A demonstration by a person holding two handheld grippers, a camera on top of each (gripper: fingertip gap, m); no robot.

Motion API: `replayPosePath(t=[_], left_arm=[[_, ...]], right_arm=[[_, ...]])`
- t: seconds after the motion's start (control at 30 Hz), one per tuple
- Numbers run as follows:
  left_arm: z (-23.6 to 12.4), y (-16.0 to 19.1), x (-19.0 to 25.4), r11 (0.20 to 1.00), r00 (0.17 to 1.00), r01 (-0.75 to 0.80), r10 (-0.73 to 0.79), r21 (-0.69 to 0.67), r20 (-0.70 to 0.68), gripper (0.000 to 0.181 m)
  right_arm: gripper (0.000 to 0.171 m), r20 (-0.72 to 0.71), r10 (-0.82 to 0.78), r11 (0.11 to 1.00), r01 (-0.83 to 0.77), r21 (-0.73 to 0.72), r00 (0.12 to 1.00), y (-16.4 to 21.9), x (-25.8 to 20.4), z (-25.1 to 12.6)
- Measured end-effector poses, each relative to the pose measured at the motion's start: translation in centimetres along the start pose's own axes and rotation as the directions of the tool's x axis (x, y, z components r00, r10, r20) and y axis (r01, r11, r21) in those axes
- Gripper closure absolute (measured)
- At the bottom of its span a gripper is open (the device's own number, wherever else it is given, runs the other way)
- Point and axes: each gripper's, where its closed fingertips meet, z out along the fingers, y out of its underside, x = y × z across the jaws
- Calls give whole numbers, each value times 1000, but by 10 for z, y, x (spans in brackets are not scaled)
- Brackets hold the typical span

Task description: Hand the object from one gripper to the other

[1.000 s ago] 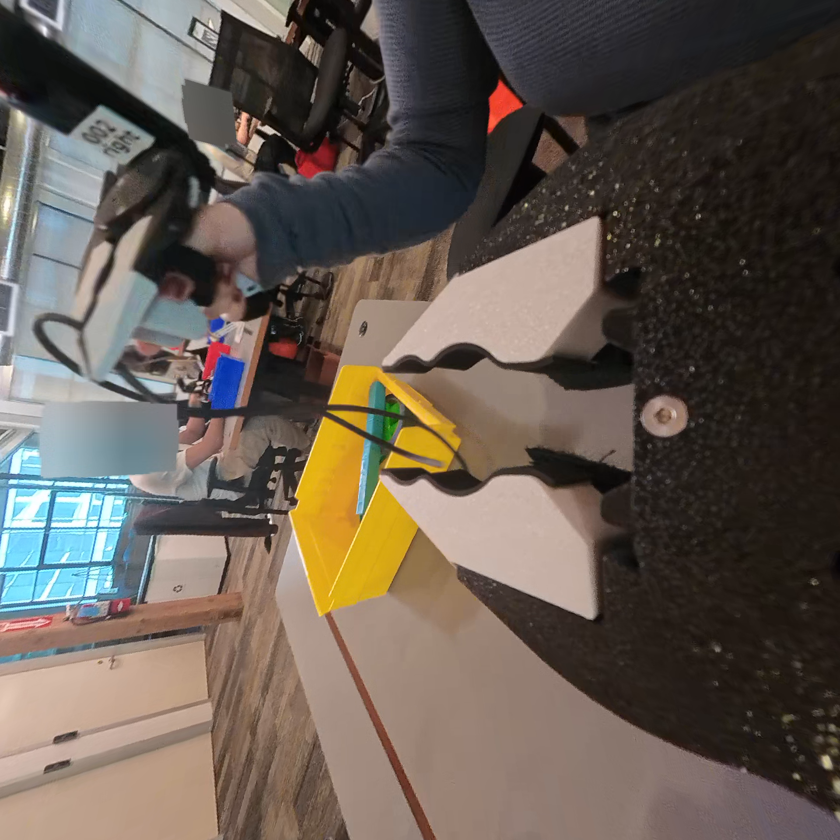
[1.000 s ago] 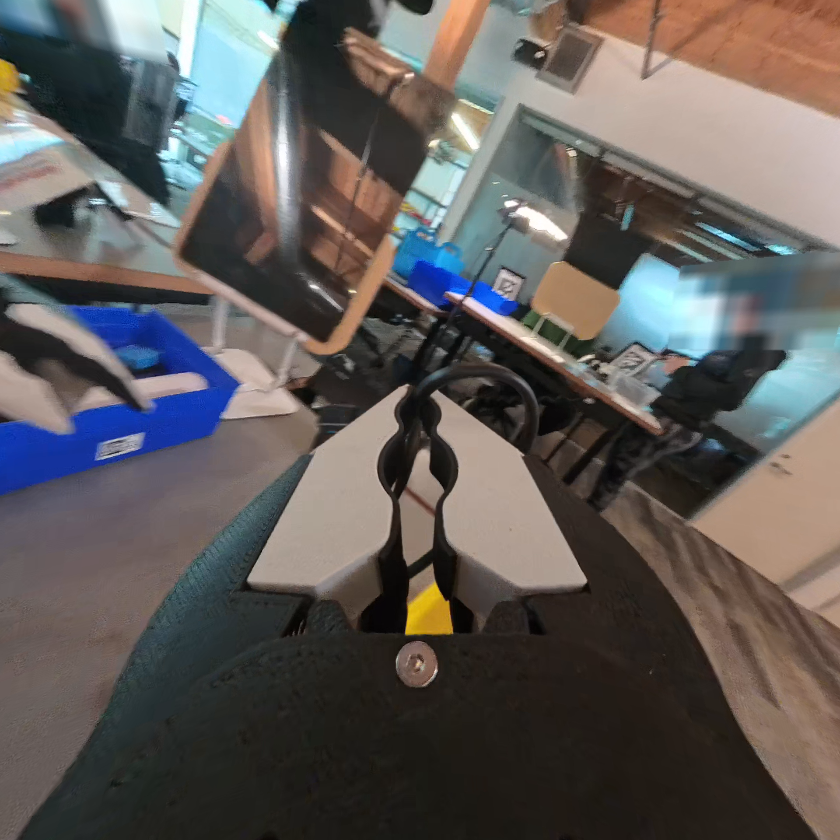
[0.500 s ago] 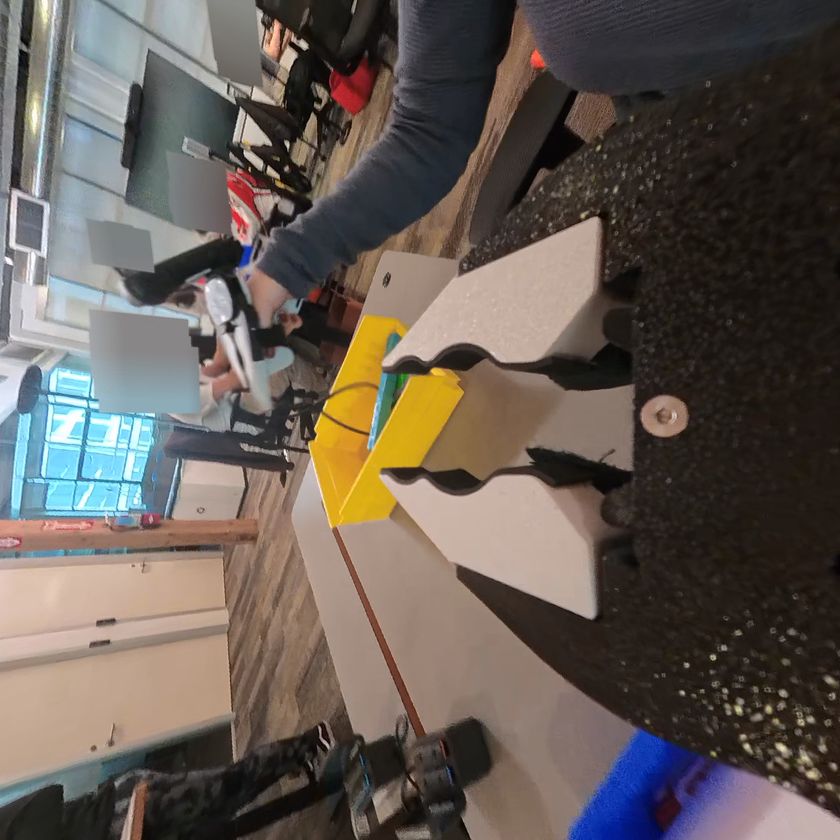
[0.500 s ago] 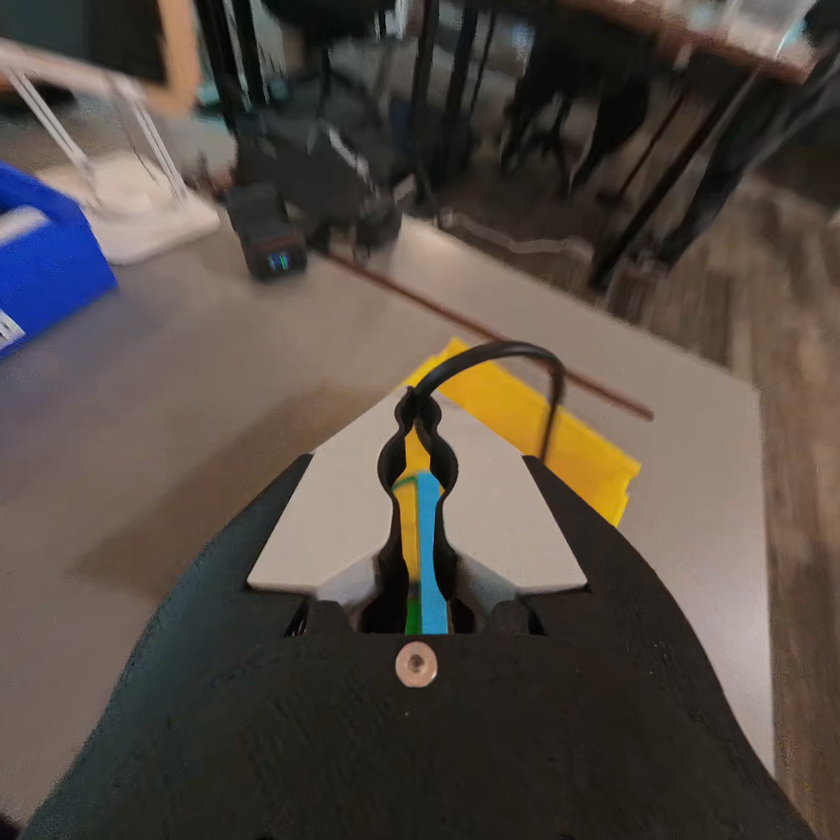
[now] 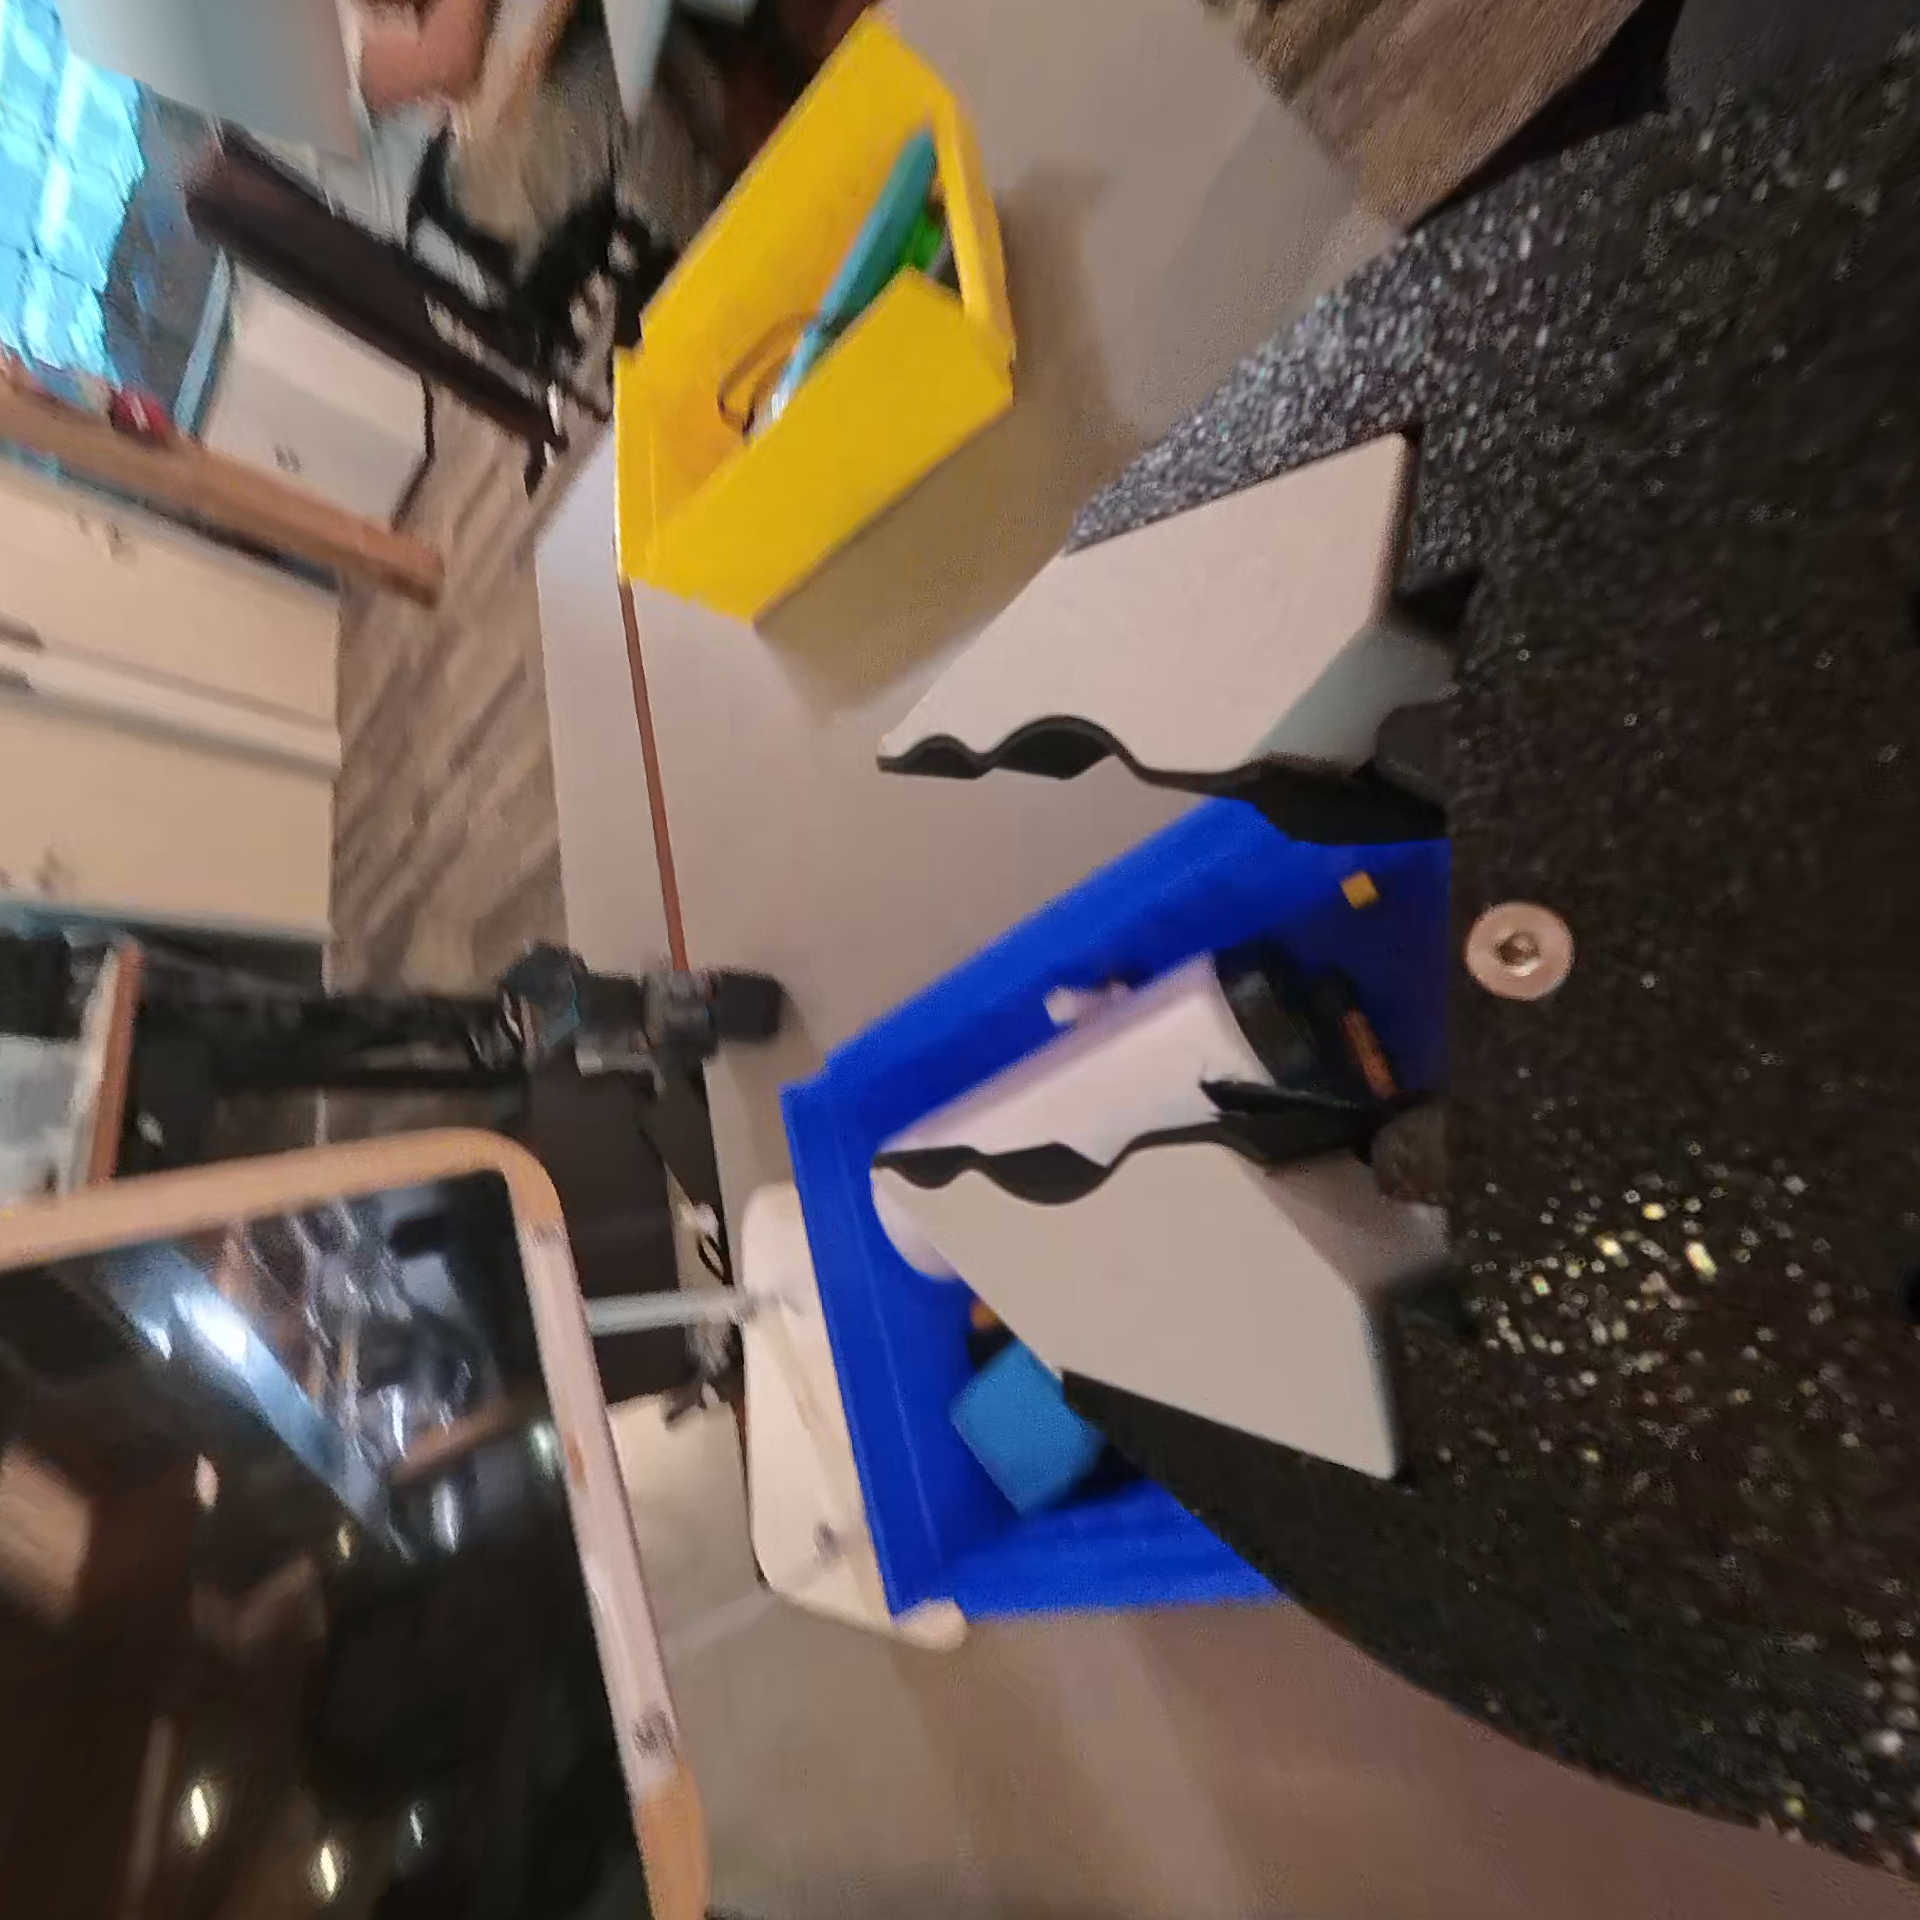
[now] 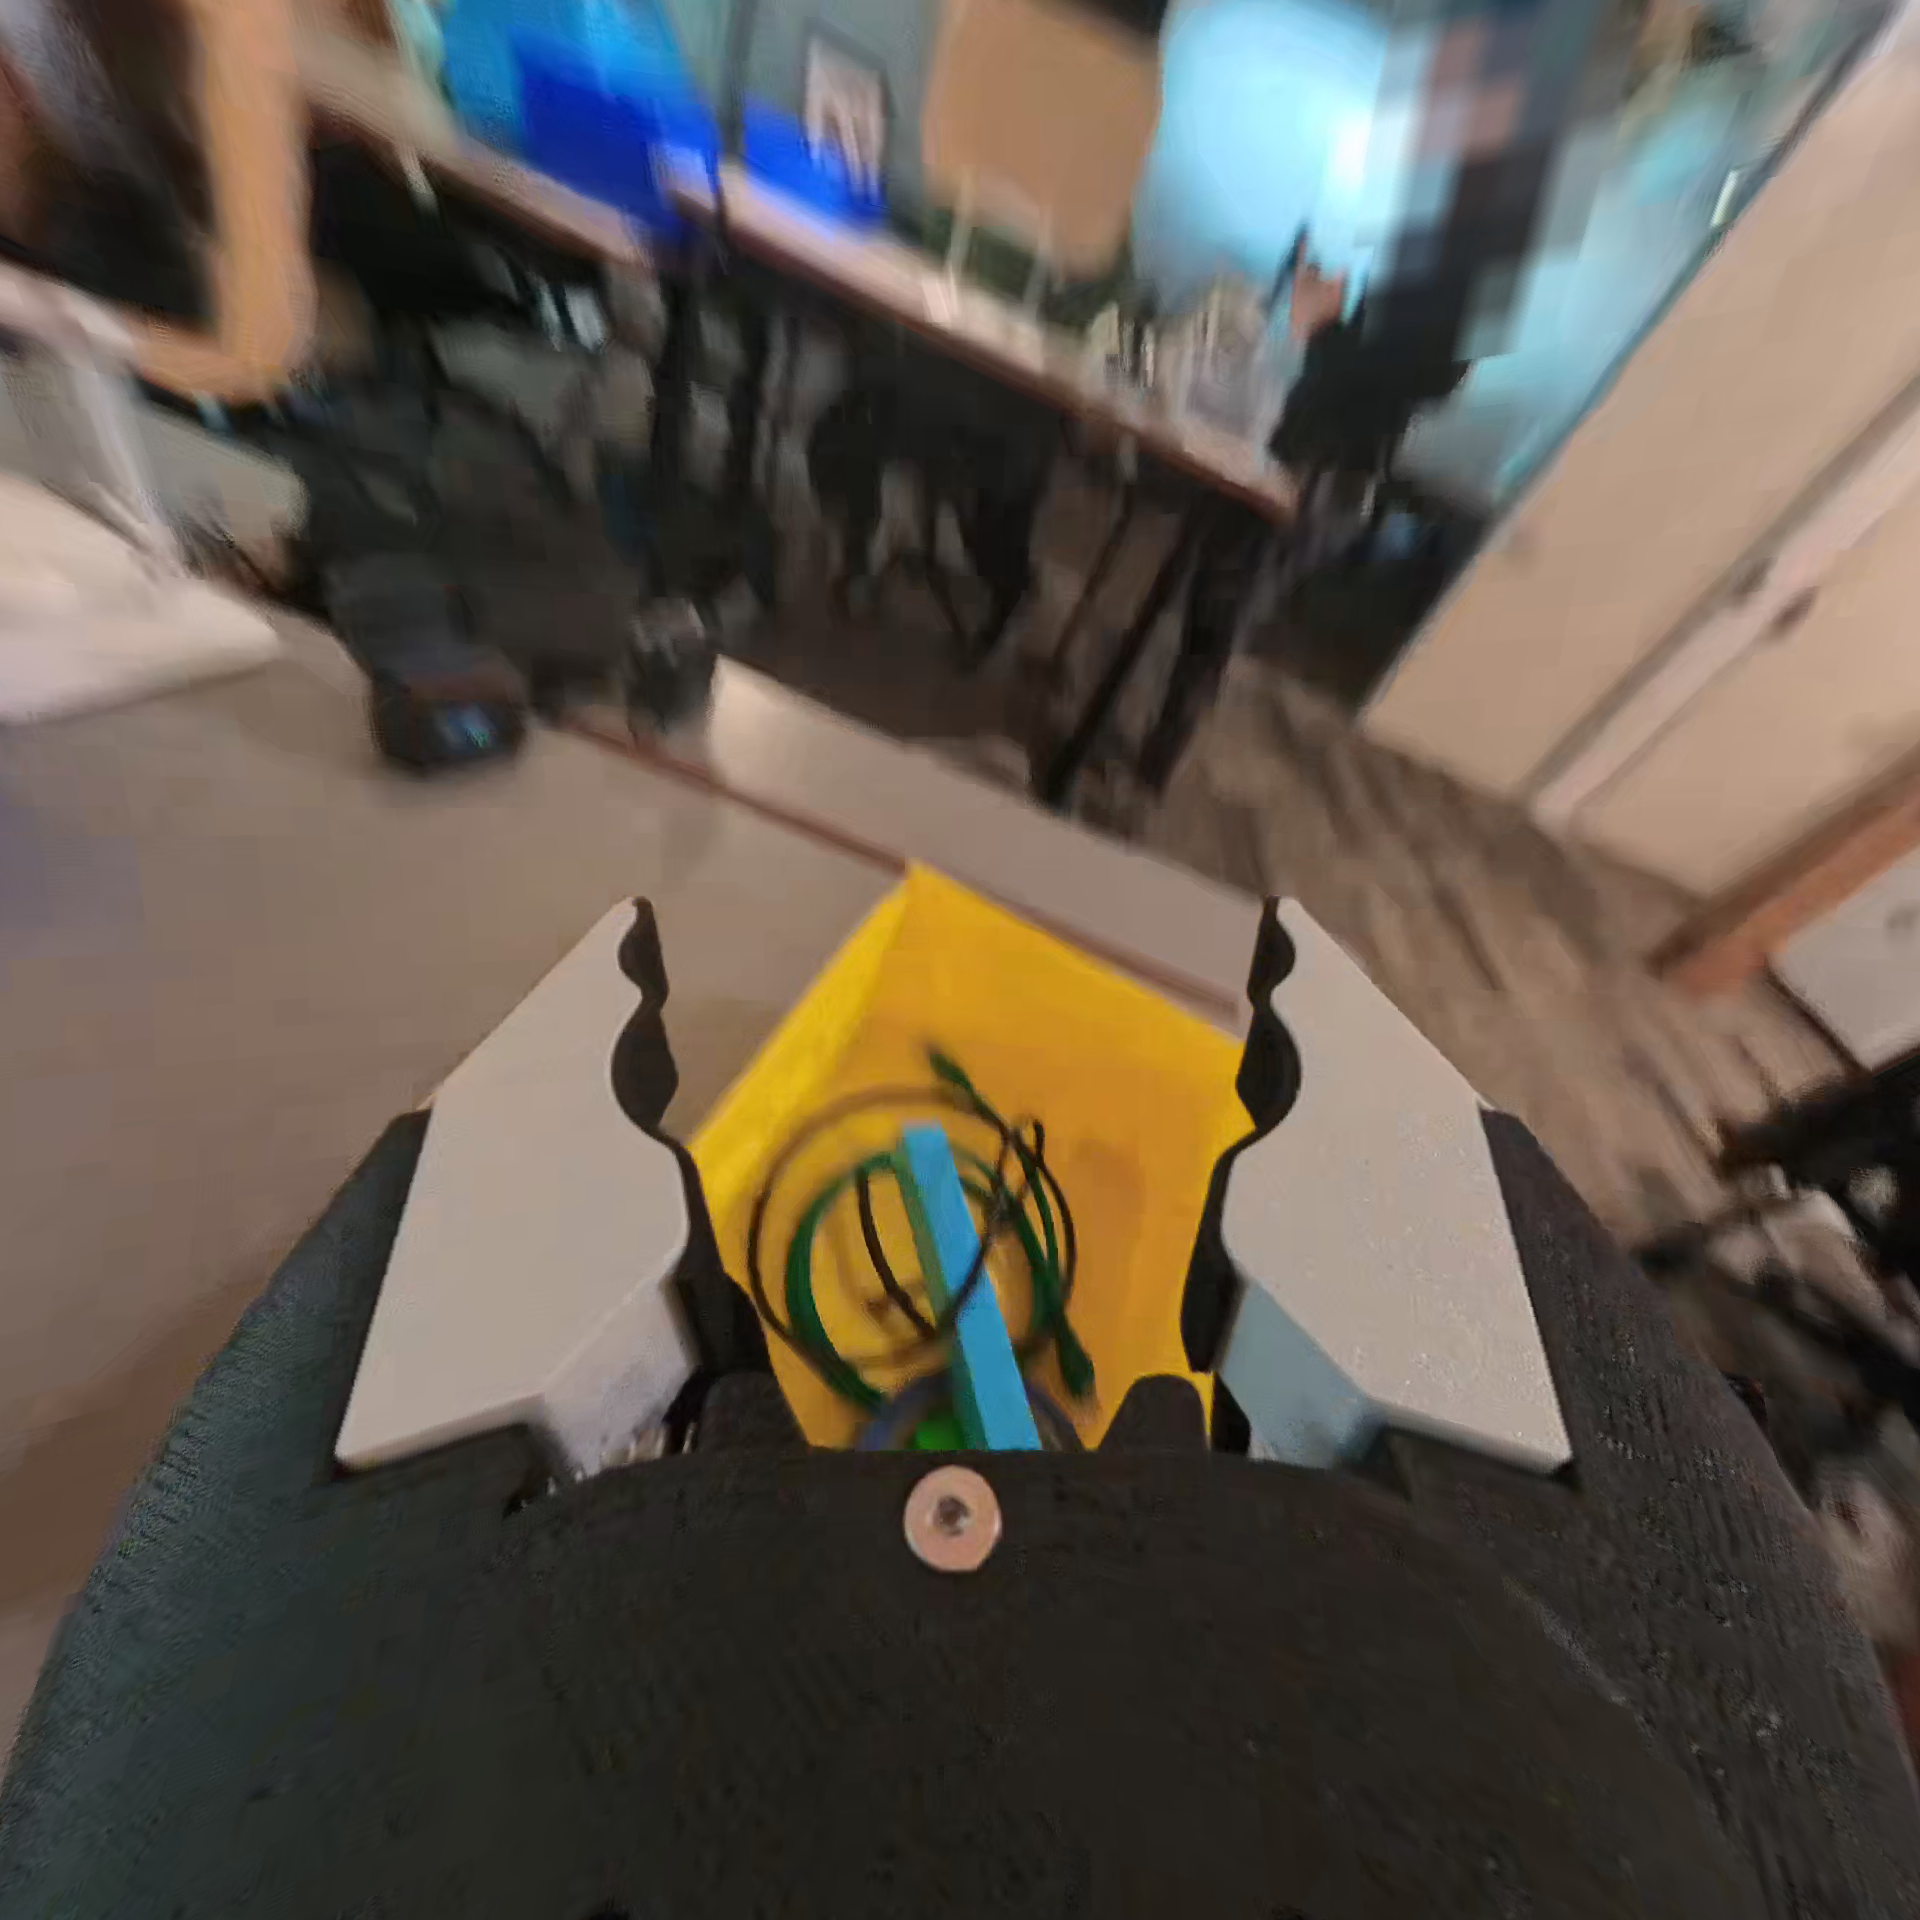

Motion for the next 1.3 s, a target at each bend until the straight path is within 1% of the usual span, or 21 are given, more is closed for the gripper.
replayPosePath(t=[0.07, 0.1, 0.2, 0.3, 0.37, 0.47, 0.53, 0.67, 0.8, 0.9, 1.07, 1.13, 1.17, 1.23, 1.3], left_arm=[[4, 13, -22, 998, 997, 25, -20, -55, 80, 109], [8, 23, -29, 994, 994, 46, -37, -96, 99, 106], [24, 58, -40, 962, 990, 112, -86, -247, 115, 97], [38, 87, -38, 915, 986, 161, -135, -371, 95, 91], [45, 104, -38, 883, 986, 163, -130, -441, 104, 90], [55, 120, -36, 852, 988, 149, -108, -502, 110, 89], [61, 130, -41, 829, 986, 136, -61, -542, 154, 88], [72, 152, -39, 774, 984, 122, -14, -622, 175, 81], [71, 174, -48, 699, 960, 107, 113, -707, 258, 76], [72, 184, -52, 671, 937, 94, 189, -735, 293, 75], [82, 201, -57, 657, 921, 106, 218, -746, 324, 75], [86, 205, -58, 677, 923, 104, 207, -729, 323, 78], [89, 205, -54, 692, 932, 100, 186, -715, 310, 88], [89, 204, -53, 717, 932, 82, 192, -692, 309, 89], [87, 200, -54, 740, 923, 42, 228, -671, 310, 91]], right_arm=[[63, 59, -18, 985, 7, 171, 998, -29, -24, -17], [66, 78, -31, 977, 14, 214, 996, -37, -32, -22], [66, 92, -44, 974, 22, 224, 995, -44, -41, -27], [66, 174, 5, 965, -51, 259, 985, -48, -52, -29], [66, 213, 26, 963, -82, 258, 977, -48, -56, -28], [66, 246, 33, 964, -95, 247, 969, -46, -60, -27], [67, 258, 37, 965, -102, 243, 965, -46, -61, -28], [68, 274, 47, 965, -114, 236, 961, -45, -60, -29], [68, 304, 71, 963, -145, 228, 950, -45, -61, -33], [69, 320, 78, 962, -155, 223, 944, -45, -62, -35], [70, 340, 101, 961, -180, 211, 935, -42, -59, -38], [71, 349, 114, 957, -197, 211, 930, -42, -57, -39], [72, 356, 122, 956, -206, 210, 927, -41, -56, -39], [73, 373, 134, 953, -223, 207, 918, -41, -58, -38], [74, 391, 136, 952, -230, 203, 910, -41, -61, -37]])
